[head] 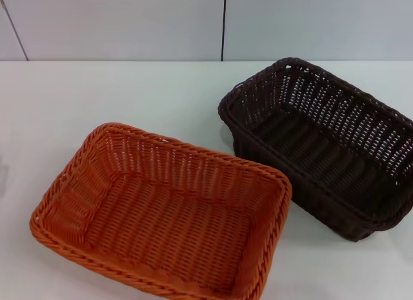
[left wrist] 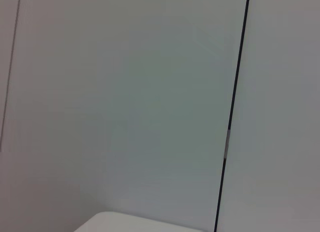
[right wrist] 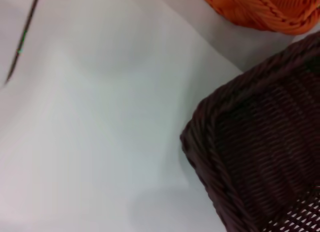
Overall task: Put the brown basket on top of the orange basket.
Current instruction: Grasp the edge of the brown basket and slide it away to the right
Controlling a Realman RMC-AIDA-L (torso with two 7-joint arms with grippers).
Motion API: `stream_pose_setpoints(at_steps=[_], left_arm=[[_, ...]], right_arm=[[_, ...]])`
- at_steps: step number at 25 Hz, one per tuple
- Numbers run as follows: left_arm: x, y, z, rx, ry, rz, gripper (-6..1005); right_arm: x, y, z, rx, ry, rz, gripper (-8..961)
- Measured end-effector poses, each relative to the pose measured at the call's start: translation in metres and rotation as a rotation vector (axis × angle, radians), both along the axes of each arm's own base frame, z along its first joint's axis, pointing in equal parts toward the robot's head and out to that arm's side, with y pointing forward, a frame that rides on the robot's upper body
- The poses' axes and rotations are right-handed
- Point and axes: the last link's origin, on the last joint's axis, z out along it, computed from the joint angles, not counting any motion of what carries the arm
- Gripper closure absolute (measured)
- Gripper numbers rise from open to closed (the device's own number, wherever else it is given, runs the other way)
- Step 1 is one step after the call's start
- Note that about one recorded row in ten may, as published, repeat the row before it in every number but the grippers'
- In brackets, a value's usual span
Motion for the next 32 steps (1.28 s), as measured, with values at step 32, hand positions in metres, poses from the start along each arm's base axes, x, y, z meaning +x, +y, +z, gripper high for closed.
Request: stream_pose_setpoints(at_steps=[32], left_arm=[[0.004,-0.003,-0.007,-0.028,-0.006,-0.023,277]], right_arm=[[0.041,0.044,-0.037,-0.070,-0.009,0.024,264]])
